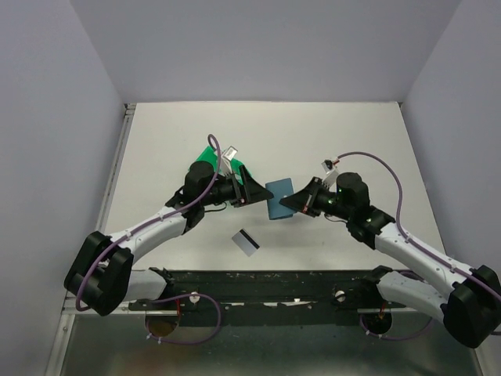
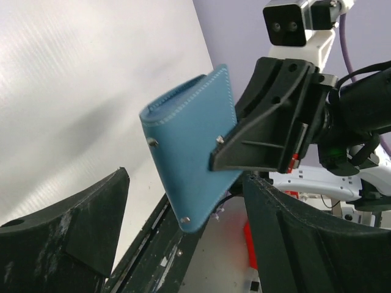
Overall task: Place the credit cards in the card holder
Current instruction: Place the card holder at the center of the board.
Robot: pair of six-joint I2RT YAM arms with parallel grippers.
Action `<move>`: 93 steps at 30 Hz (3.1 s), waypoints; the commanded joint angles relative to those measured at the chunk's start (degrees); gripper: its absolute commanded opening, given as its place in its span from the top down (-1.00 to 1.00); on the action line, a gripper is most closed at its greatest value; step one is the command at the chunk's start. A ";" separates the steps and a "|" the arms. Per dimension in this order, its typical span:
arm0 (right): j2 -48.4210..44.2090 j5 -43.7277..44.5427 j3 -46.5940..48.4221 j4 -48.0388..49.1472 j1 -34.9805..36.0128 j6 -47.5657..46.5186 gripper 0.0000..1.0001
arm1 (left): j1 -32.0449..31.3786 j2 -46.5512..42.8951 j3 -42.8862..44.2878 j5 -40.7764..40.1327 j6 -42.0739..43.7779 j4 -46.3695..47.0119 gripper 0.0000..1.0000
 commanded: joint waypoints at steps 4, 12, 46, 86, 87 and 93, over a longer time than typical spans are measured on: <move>-3.17 -9.07 -2.10 10.17 -0.63 4.53 0.99 | -2.39 1.60 3.47 -3.47 -0.08 3.14 -0.56; -3.79 -10.74 -1.40 11.14 -1.07 4.10 0.79 | -2.92 3.18 3.04 -1.80 -3.33 9.90 0.81; -9.59 -16.97 1.86 -3.91 -11.44 -4.35 -0.10 | -1.96 6.61 0.40 4.88 -14.23 32.85 1.00; -18.56 -6.70 -0.61 -9.69 -11.44 -5.04 -0.14 | -2.04 8.28 -0.39 6.47 -16.69 37.68 1.00; -18.64 -7.14 -0.69 -8.99 -11.44 -4.87 -0.14 | -2.13 8.28 -0.31 6.55 -16.69 37.60 1.00; -18.20 -10.03 -1.39 -5.65 -11.44 -4.25 -0.14 | -2.13 8.81 -0.74 6.64 -16.51 37.68 1.00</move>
